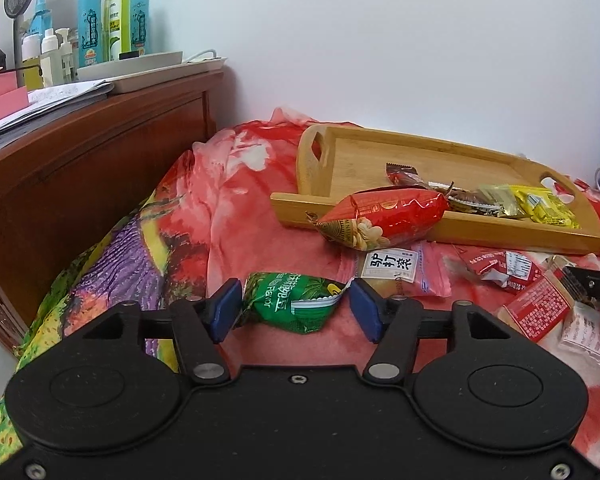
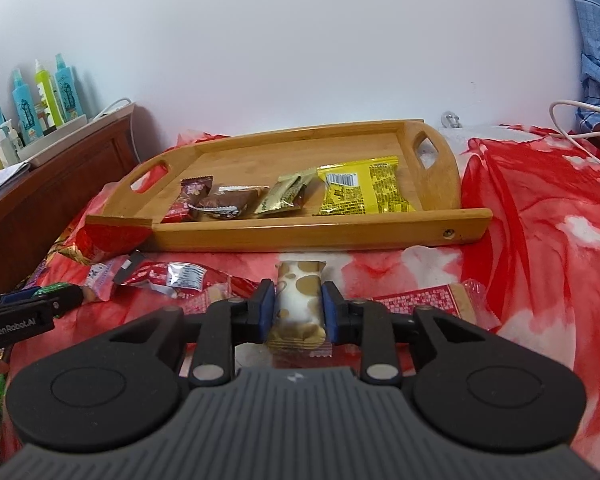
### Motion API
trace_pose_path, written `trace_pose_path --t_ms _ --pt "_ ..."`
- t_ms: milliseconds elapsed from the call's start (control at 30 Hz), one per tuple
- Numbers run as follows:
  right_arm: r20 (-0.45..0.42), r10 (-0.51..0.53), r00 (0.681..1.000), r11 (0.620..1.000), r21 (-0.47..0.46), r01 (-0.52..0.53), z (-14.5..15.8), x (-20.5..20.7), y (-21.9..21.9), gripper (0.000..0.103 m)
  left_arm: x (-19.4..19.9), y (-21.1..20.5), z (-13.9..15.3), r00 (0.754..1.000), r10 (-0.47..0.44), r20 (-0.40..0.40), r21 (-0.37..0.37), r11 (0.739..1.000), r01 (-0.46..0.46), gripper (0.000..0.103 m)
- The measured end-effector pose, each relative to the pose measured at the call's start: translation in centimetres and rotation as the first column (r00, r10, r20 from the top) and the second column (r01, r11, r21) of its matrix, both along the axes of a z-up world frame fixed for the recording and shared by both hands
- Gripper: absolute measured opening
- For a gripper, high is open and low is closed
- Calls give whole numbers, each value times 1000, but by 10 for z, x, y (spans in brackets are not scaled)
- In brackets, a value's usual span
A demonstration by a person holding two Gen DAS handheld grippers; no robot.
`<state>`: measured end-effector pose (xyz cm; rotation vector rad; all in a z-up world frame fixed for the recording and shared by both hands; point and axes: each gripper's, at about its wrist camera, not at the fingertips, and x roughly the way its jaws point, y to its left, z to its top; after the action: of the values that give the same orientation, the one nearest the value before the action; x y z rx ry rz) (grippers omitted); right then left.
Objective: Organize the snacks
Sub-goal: 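Grasp the green candy with the left gripper while the right grasps the patterned bar, then lift both snacks and carry them over the wooden tray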
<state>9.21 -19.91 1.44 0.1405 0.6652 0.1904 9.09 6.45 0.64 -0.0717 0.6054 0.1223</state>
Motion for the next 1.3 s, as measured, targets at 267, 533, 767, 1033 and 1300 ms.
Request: trace_pose_path --t_ms 267,533,767,1033,1300 --pt "2 -1 1000 1000 -14 1 2 0 2 28 -5 0 6 1000 0 29 -10 1000 0 41" --pt "37 7 999 1000 13 -8 18 -13 1 27 -24 -1 28 997 -13 73 -26 1000 15 41" --pt "84 9 996 999 35 -11 37 -19 -2 9 -34 2 49 995 -6 98 -23 1000 9 41" --pt "-3 -18 1000 999 37 18 20 -11 -10 27 -36 -4 65 993 -6 122 2 1000 6 41" --pt "-37 -1 999 1000 -17 0 1 2 -4 51 -33 -12 78 991 -17 133 0 1000 17 41"
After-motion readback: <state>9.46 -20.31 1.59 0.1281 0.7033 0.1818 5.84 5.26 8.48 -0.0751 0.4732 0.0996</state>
